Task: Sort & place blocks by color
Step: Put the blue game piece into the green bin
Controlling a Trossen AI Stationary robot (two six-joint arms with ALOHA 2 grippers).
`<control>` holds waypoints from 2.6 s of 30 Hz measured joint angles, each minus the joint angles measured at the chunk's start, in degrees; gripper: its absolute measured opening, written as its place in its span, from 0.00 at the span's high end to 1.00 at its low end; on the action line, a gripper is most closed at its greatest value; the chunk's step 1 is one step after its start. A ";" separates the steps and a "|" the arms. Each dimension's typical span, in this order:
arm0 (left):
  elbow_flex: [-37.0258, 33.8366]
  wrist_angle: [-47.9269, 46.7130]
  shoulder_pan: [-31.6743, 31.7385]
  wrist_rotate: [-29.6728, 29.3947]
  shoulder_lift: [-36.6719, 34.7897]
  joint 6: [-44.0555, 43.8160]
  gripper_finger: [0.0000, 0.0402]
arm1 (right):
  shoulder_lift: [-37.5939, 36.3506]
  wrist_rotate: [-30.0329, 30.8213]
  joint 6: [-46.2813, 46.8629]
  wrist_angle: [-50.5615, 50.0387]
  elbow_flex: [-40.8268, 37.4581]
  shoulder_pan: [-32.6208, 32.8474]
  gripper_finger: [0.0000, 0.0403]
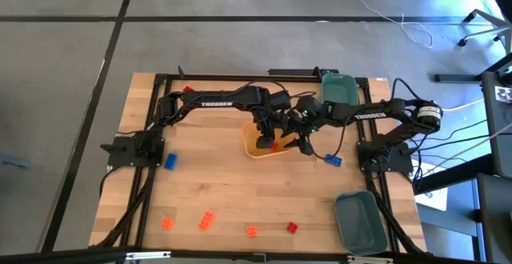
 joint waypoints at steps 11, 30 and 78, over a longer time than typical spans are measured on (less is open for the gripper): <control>0.07 -6.45 2.91 -7.47 -6.19 -0.09 0.46 | -10.28 -0.71 2.47 -7.55 5.66 -0.83 0.46; 0.02 -16.29 5.75 -19.21 -21.00 -4.67 0.46 | -28.61 8.53 25.97 -42.18 14.78 -1.22 0.46; 0.00 -22.54 4.83 -24.59 -25.49 -7.08 0.46 | -10.33 19.83 40.75 -47.39 -8.31 12.98 0.46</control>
